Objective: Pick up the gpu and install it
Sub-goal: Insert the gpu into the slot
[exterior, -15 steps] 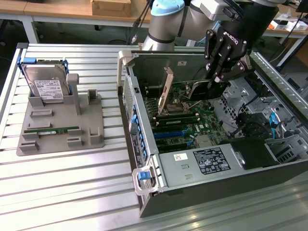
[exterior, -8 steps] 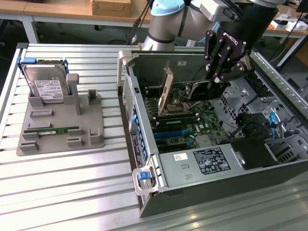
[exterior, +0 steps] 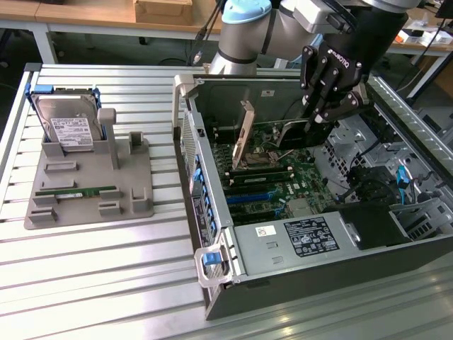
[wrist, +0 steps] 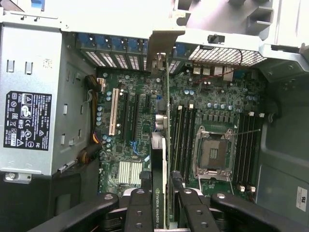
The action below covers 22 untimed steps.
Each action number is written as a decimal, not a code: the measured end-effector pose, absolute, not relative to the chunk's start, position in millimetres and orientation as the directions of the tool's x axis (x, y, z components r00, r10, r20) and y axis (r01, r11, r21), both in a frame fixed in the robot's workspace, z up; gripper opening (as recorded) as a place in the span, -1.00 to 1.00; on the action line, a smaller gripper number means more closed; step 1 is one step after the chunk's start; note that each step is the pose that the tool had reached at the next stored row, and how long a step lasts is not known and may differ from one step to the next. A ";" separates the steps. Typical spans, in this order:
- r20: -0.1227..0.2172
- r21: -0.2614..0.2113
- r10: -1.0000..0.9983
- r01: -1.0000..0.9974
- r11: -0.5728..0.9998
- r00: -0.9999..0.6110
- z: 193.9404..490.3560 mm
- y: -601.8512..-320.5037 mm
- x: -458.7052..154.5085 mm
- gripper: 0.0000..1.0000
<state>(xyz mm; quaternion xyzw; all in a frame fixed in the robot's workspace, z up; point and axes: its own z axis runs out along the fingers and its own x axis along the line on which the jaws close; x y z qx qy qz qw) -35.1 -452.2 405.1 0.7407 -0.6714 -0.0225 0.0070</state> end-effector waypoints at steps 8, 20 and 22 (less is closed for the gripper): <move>-0.024 0.041 -0.995 -0.994 -0.098 0.097 403.8 -452.3 -35.1 -0.48; -0.024 0.041 -0.995 -0.994 -0.098 0.097 401.5 -452.3 -35.1 -0.48; -0.024 0.041 -0.995 -0.994 -0.098 0.097 401.2 -452.3 -35.1 -0.48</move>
